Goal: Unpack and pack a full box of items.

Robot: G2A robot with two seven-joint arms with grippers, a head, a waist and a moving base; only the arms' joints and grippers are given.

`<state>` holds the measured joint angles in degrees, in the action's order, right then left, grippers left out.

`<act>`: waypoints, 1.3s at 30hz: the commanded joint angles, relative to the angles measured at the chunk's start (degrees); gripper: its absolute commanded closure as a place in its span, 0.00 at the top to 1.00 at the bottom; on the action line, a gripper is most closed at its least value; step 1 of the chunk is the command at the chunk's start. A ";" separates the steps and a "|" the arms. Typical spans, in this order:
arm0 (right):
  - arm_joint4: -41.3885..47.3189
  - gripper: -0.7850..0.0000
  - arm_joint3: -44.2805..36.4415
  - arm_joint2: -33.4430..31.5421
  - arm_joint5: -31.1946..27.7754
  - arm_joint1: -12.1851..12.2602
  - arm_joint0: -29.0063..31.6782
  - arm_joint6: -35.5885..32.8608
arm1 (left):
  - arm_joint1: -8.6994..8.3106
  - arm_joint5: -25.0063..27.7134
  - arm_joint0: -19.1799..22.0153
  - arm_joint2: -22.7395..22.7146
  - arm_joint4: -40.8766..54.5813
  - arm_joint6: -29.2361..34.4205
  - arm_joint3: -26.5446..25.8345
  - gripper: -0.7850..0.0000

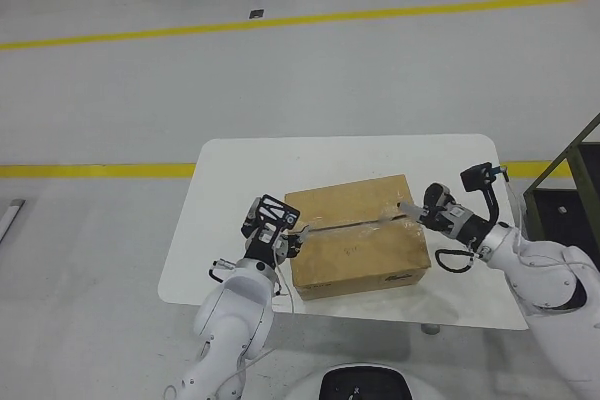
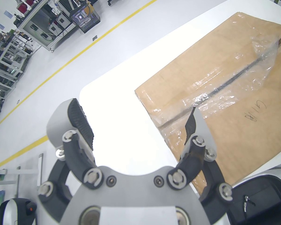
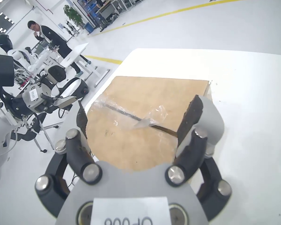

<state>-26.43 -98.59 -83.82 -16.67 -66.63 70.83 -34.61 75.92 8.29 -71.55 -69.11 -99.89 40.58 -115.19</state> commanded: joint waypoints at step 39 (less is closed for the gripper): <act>-14.52 0.53 10.74 17.51 19.40 -0.93 -24.27 -29.19 | 0.41 1.48 1.74 -1.89 3.50 -3.89 3.41 1.00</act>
<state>-40.85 -87.86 -66.33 2.77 -67.61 46.51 -63.34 76.32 9.86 -69.80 -71.06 -96.41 36.74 -111.83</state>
